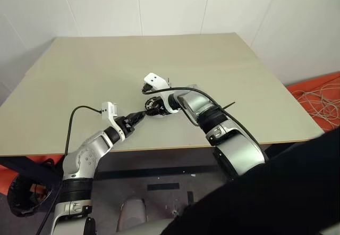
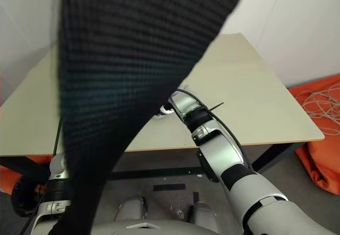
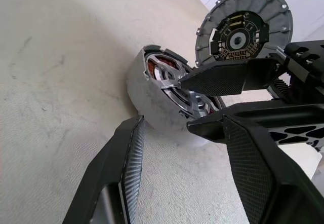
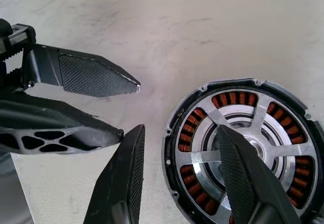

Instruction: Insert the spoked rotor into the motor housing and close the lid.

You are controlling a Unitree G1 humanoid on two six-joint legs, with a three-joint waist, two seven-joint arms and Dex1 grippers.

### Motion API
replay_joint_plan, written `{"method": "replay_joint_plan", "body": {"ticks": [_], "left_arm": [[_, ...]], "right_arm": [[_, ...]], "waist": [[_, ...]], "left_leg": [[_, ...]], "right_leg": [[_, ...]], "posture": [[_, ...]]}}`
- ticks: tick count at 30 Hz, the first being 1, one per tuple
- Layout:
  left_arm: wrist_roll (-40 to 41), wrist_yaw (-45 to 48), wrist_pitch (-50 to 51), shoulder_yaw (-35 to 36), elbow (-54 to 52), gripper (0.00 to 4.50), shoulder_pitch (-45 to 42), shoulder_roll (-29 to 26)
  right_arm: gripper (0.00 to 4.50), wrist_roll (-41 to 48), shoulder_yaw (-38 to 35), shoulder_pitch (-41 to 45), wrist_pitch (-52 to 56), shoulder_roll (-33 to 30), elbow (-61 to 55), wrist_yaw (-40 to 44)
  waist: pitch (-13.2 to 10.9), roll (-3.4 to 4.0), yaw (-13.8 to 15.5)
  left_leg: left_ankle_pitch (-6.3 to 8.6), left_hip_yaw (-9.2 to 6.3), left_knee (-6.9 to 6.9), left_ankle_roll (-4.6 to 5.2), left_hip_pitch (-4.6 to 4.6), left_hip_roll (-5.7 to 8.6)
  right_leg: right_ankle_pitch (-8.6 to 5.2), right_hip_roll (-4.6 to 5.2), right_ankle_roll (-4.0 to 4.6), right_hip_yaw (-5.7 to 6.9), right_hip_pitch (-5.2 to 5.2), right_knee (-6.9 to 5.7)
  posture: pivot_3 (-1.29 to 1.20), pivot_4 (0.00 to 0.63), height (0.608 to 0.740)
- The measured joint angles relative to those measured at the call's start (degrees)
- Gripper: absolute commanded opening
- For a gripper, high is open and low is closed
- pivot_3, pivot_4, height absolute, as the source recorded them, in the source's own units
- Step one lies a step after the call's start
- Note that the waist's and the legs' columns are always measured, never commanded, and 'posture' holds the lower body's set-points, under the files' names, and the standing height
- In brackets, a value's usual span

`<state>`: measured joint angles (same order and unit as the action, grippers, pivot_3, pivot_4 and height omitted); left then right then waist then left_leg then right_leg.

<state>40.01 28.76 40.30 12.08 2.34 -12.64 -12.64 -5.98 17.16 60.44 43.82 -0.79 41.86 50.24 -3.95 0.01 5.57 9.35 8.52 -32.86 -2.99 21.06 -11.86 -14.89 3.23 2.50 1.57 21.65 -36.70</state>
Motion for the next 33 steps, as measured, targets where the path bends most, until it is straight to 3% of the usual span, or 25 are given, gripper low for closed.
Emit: {"method": "replay_joint_plan", "body": {"ticks": [12,18,33], "left_arm": [[-0.2,0.8,-0.1,-0.3,1.6,2.55,-1.1,-0.2],[0.2,2.3,-1.9,-0.3,1.3,2.55,-4.3,-0.1],[-0.3,2.5,-1.7,-1.1,3.1,2.55,-4.2,-0.6]], "right_arm": [[2.45,11.7,-3.3,4.1,17.1,-0.9,-20.6,3.3],[2.45,16.4,-9.8,9.6,18.7,-0.8,-19.7,-1.7],[2.45,16.2,-8.5,9.1,10.9,-2.2,-10.8,-6.9]], "waist": [[0.0,-0.04,0.2],[-0.1,-0.10,0.3],[-0.1,-0.10,0.2]], "left_leg": [[-0.08,0.00,0.06,-0.13,0.35,-0.01],[-0.16,0.00,0.07,-0.27,0.28,-0.01],[-0.18,0.00,0.05,-0.31,0.62,0.02]], "right_leg": [[0.00,-0.21,0.00,0.00,0.47,0.01],[0.00,-0.12,0.00,-0.02,0.41,-0.01],[0.14,-0.14,-0.23,0.04,0.68,-0.01]], "posture": [[0.00,0.000,0.740],[0.00,0.000,0.740],[0.00,0.000,0.740]]}}
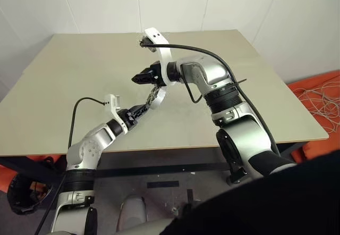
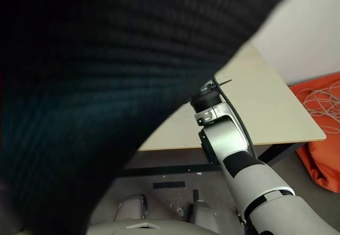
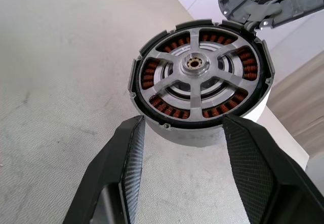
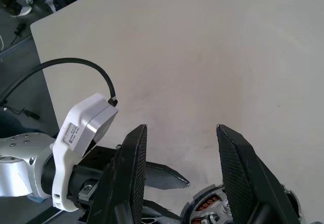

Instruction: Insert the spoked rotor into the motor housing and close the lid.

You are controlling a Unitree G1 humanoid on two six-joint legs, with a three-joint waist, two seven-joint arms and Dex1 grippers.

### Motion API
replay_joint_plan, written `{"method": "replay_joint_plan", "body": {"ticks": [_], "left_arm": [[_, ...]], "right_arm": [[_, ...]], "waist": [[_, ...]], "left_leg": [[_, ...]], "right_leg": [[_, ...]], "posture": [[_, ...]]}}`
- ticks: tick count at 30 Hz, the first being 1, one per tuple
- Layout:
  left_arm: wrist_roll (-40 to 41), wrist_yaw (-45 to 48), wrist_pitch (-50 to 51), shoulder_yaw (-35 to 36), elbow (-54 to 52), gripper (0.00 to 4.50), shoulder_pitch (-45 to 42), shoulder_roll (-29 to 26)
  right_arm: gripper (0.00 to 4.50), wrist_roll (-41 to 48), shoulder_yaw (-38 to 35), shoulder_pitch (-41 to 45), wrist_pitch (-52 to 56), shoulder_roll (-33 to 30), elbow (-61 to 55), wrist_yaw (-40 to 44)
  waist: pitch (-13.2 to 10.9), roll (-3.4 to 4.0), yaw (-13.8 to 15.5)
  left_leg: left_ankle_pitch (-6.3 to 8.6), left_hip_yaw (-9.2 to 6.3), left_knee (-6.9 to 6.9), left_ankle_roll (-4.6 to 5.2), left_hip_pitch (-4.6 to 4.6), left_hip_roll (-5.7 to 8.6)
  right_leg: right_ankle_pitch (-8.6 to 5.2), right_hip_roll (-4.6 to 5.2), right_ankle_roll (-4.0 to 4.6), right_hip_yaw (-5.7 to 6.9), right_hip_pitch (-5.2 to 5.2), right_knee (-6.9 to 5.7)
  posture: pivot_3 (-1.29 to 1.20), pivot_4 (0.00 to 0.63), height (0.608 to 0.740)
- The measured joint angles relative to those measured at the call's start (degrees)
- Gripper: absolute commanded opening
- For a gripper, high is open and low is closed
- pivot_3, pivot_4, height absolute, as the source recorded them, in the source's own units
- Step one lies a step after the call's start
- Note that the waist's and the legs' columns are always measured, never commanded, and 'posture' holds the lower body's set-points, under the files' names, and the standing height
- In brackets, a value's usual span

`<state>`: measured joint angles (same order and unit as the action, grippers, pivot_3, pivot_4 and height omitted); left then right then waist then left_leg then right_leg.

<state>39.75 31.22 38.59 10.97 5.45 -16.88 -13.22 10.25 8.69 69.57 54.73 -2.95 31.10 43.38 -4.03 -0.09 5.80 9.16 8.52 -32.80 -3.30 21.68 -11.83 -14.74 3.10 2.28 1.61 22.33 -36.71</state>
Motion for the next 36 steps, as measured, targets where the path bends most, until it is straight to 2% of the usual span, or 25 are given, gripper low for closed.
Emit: {"method": "replay_joint_plan", "body": {"ticks": [10,14,31,35,36], "left_arm": [[-0.7,-0.4,0.5,0.0,0.9,2.55,1.2,-0.5],[-0.8,-0.3,0.6,0.0,0.9,2.55,1.2,-0.8],[-1.0,-0.3,0.7,0.0,1.3,2.55,1.1,-0.9],[-1.5,-0.3,0.6,-0.1,1.3,2.55,0.8,-1.2],[-1.6,-0.3,0.6,-0.1,1.3,2.55,0.7,-1.4]], "right_arm": [[2.45,-2.5,1.4,-1.5,-7.9,-1.7,2.3,-2.0],[2.45,-3.5,3.3,-3.9,-9.1,-2.0,2.8,-2.0],[2.45,-5.1,3.3,-3.9,-14.0,-3.0,4.4,-3.5],[2.45,-10.0,4.4,-4.1,-24.3,-5.9,6.5,-8.2],[2.27,-11.0,4.4,-4.5,-26.6,-7.4,7.2,-9.5]], "waist": [[0.0,-0.01,0.0],[0.0,-0.01,0.0],[0.0,-0.01,0.0],[0.0,-0.02,0.2],[0.0,-0.02,0.3]], "left_leg": [[0.00,0.00,-0.06,0.00,-0.08,0.00],[0.00,-0.01,-0.13,0.00,-0.10,0.00],[0.00,-0.01,-0.18,0.00,-0.11,0.00],[0.00,-0.01,-0.21,0.00,-0.10,0.01],[0.00,-0.01,-0.23,0.00,-0.10,0.02]], "right_leg": [[0.00,0.01,0.00,0.00,-0.11,-0.02],[0.01,0.01,0.01,0.00,-0.13,-0.06],[-0.09,0.01,0.18,0.00,-0.17,-0.07],[-0.09,0.04,0.18,0.00,-0.21,-0.07],[-0.09,0.06,0.18,0.00,-0.23,-0.06]], "posture": [[0.00,0.000,0.740],[0.00,0.000,0.740],[0.00,0.000,0.740],[0.00,0.000,0.740],[0.00,0.000,0.740]]}}
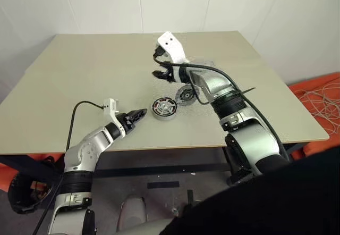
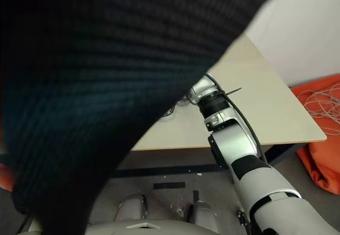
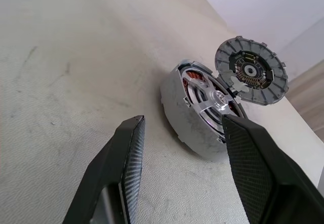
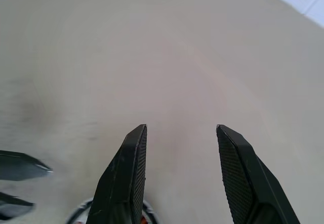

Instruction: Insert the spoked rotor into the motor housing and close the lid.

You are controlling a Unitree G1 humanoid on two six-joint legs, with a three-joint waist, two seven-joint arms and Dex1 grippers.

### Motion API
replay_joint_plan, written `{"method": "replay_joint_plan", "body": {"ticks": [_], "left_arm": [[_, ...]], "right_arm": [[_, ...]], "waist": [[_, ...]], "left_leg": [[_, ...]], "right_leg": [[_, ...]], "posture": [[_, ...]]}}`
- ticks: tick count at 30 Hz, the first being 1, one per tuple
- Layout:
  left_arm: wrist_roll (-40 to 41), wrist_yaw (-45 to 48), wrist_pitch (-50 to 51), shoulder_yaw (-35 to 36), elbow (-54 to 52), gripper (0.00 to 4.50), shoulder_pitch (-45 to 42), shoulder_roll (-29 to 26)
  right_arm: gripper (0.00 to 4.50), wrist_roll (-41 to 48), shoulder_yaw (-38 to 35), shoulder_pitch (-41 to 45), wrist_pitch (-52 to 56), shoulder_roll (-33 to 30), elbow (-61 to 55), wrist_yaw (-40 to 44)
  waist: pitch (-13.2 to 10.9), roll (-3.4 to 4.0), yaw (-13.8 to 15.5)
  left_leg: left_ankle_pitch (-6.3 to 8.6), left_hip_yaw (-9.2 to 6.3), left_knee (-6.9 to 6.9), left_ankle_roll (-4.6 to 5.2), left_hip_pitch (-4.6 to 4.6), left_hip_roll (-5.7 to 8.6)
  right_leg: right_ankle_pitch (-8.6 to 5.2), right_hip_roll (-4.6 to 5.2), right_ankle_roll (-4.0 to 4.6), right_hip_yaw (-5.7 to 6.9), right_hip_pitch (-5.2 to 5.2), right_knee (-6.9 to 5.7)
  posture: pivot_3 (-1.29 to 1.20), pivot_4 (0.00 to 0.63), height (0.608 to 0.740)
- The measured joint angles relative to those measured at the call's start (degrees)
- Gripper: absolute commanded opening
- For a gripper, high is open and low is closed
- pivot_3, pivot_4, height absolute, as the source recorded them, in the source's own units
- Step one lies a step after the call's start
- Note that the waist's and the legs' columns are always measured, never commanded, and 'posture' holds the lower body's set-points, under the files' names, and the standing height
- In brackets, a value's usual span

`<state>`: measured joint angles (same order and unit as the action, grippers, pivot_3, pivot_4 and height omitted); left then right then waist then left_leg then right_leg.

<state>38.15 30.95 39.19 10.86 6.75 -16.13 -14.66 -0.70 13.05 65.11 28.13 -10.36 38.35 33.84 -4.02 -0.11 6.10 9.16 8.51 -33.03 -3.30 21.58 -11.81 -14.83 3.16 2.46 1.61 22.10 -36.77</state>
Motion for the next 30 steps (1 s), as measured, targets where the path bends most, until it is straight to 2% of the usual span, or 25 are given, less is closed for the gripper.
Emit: {"method": "replay_joint_plan", "body": {"ticks": [3,7,12,17,23,27,30], "left_arm": [[-0.2,0.1,-0.1,0.2,0.0,2.55,-0.5,-0.5],[-0.8,0.9,-0.6,0.2,0.8,2.55,-1.6,-1.8],[-2.1,2.1,-1.2,0.0,2.5,2.55,-4.7,-2.8],[-3.2,3.4,-1.7,-0.4,4.4,2.55,-6.1,-2.9],[-4.9,4.7,-2.3,-1.2,5.0,2.55,-6.3,-3.6],[-5.5,5.7,-2.5,-1.2,6.5,2.55,-7.3,-4.9],[-5.6,6.0,-2.6,-1.0,6.6,2.55,-7.5,-5.2]], "right_arm": [[1.55,-2.2,-0.7,-1.6,-4.4,-4.3,2.4,-3.3],[0.20,-5.1,-1.9,-2.9,-8.3,-12.6,5.6,-6.2],[0.20,-8.4,-3.6,-4.2,-11.6,-20.4,9.3,-10.5],[0.09,-8.3,-5.1,-12.1,-9.0,-22.5,5.5,-9.1],[0.09,-6.5,-5.3,-26.5,1.6,-17.1,-10.9,-7.0],[0.09,-4.7,-5.6,-27.1,6.3,-12.5,-18.0,-7.9],[0.09,-4.1,-6.0,-25.5,7.0,-10.9,-18.0,-9.3]], "waist": [[0.0,-0.01,0.1],[0.0,0.00,0.2],[0.0,-0.01,0.0],[0.0,-0.01,-0.6],[0.0,0.03,-0.6],[0.0,0.04,-0.4],[0.0,0.04,-0.1]], "left_leg": [[0.00,0.00,-0.06,0.00,0.01,0.02],[0.00,0.02,-0.11,0.00,0.03,0.08],[0.01,0.02,-0.13,0.02,0.02,0.08],[0.05,0.04,-0.16,0.11,-0.02,0.07],[0.09,0.07,-0.20,0.23,-0.03,0.05],[0.06,0.06,-0.20,0.24,-0.21,0.03],[0.07,0.07,-0.20,0.25,-0.38,0.03]], "right_leg": [[0.02,0.02,-0.04,0.00,-0.02,0.00],[0.05,0.00,-0.08,-0.01,-0.02,0.00],[0.05,-0.02,-0.08,-0.02,-0.03,0.00],[0.05,-0.04,-0.07,-0.02,-0.04,0.00],[0.06,-0.05,-0.05,-0.03,-0.02,-0.04],[0.08,-0.04,-0.01,-0.02,-0.17,-0.07],[0.08,0.08,-0.01,-0.03,-0.41,-0.05]], "posture": [[0.00,0.000,0.740],[0.00,0.000,0.740],[0.00,0.000,0.740],[0.00,0.000,0.740],[0.00,0.000,0.740],[0.00,0.000,0.740],[0.00,0.000,0.740]]}}
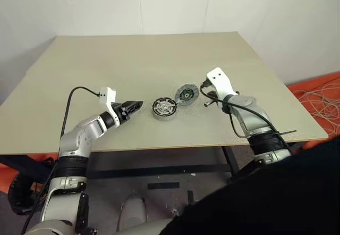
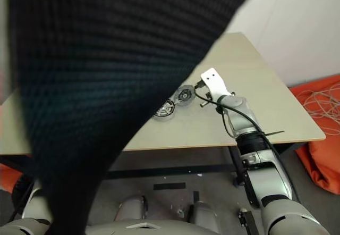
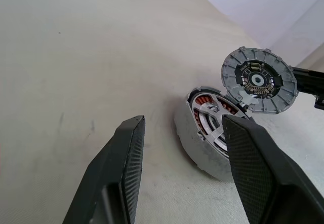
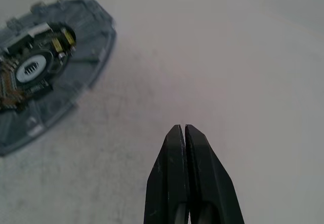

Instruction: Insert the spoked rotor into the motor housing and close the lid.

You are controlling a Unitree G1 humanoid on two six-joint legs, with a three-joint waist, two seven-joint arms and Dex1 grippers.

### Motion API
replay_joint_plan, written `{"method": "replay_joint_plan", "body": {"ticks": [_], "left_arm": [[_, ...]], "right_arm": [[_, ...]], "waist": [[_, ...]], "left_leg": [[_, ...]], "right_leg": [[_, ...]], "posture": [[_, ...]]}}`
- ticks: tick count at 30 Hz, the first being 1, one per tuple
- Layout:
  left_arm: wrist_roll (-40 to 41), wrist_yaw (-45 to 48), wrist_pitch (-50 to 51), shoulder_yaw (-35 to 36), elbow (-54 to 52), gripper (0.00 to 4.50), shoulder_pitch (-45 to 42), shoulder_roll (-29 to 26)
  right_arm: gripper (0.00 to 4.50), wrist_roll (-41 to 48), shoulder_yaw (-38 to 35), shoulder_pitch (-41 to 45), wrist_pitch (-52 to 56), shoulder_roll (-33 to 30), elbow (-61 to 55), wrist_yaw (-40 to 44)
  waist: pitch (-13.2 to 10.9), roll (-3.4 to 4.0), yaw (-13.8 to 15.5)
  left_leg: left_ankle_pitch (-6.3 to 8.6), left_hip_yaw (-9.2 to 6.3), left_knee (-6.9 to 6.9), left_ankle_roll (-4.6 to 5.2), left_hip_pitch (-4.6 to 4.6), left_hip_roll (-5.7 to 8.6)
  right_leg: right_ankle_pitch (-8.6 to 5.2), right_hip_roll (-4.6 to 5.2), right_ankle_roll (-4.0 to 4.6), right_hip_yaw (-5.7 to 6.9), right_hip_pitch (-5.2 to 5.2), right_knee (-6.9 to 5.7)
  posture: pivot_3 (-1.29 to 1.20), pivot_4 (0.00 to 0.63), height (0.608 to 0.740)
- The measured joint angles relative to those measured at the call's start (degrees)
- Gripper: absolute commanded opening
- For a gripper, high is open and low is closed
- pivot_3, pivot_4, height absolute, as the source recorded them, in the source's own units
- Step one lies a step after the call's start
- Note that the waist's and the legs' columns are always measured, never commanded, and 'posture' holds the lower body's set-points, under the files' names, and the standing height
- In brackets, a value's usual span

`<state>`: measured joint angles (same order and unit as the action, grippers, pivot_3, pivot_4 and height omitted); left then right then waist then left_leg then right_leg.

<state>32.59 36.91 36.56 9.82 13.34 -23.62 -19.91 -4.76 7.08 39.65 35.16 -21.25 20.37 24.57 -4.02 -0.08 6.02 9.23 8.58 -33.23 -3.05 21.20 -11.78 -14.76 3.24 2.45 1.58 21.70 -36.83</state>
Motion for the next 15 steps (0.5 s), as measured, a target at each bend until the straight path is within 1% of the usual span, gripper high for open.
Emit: {"method": "replay_joint_plan", "body": {"ticks": [5,10,15], "left_arm": [[0.0,0.1,0.0,0.0,0.0,2.55,0.0,0.1],[0.0,0.0,0.0,0.8,0.0,2.55,0.1,0.0],[0.0,0.0,0.0,1.4,0.0,2.55,0.1,-0.2]], "right_arm": [[0.09,1.3,-1.5,3.1,0.0,1.8,2.8,-1.5],[0.09,2.6,-2.2,3.3,1.1,3.3,3.7,-1.8],[0.09,2.8,-2.2,2.9,1.3,3.3,4.6,-1.7]], "waist": [[0.0,0.00,0.1],[0.0,0.00,-0.1],[0.0,0.00,0.0]], "left_leg": [[0.00,-0.01,0.00,0.00,-0.12,0.00],[0.00,-0.01,0.03,-0.01,-0.11,0.01],[-0.01,-0.01,0.03,-0.01,-0.10,0.01]], "right_leg": [[0.00,0.02,-0.01,0.01,-0.15,0.02],[0.00,-0.02,-0.01,0.01,-0.12,0.03],[0.00,-0.01,-0.01,0.02,-0.13,0.04]], "posture": [[0.00,0.000,0.740],[0.00,0.000,0.740],[0.00,0.000,0.740]]}}
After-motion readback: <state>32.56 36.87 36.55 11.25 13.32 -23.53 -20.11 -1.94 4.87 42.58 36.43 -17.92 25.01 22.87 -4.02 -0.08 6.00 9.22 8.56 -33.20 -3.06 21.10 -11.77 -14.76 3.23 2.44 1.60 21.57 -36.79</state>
